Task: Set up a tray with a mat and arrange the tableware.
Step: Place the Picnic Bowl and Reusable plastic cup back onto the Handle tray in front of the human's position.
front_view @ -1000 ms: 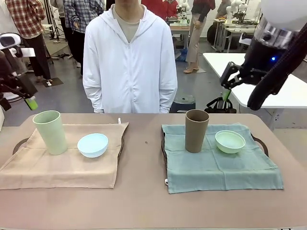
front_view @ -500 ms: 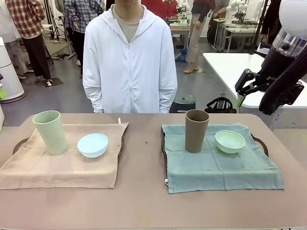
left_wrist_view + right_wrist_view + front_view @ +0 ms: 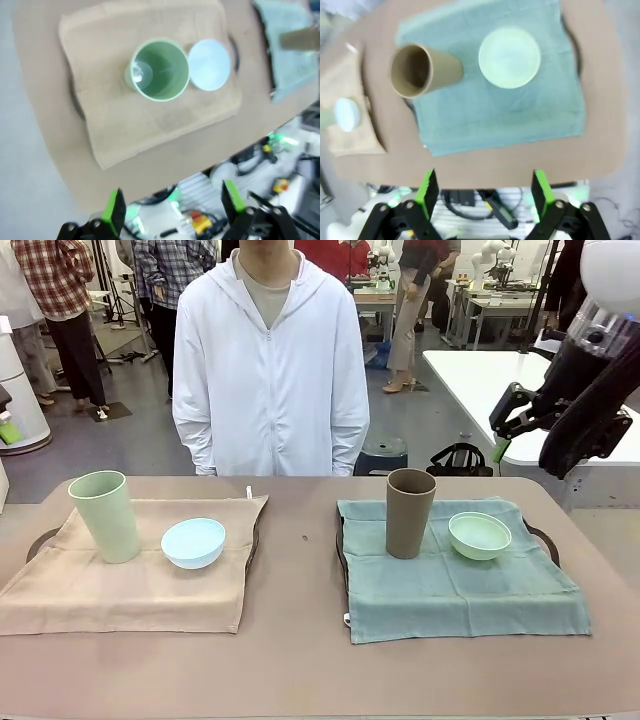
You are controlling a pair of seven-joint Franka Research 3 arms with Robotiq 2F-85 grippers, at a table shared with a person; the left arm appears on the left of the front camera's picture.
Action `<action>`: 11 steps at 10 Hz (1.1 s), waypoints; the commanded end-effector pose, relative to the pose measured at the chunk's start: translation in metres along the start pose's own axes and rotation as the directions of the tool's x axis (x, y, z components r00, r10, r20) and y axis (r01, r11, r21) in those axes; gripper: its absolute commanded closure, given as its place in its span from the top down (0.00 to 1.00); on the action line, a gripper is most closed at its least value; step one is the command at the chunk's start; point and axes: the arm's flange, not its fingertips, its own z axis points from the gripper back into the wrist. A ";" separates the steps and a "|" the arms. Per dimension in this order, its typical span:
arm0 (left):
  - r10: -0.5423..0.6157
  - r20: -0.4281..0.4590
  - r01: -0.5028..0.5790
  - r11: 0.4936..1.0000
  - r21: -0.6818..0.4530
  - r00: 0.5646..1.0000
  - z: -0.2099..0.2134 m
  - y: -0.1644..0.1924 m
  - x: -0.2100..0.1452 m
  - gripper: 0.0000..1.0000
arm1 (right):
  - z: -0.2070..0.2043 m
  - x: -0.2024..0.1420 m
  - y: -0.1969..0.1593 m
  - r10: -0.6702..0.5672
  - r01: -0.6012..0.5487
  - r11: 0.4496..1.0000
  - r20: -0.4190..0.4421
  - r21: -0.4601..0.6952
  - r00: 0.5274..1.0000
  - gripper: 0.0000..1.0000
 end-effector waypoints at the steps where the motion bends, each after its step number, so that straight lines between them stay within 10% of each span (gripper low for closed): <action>1: 0.009 0.030 -0.003 0.975 -0.220 1.000 0.017 0.054 -0.003 1.00 | 0.021 0.017 -0.083 -0.088 0.104 0.959 -0.074 0.263 0.993 0.95; 5: -0.011 0.034 0.028 0.826 -0.562 0.999 0.015 0.145 -0.014 1.00 | 0.028 0.003 -0.191 -0.188 0.221 0.807 -0.116 0.548 0.975 0.95; 11: 0.178 0.185 0.018 0.670 -0.742 0.966 0.036 0.243 -0.066 1.00 | 0.020 -0.022 -0.293 -0.328 0.329 0.570 -0.159 0.753 0.931 0.95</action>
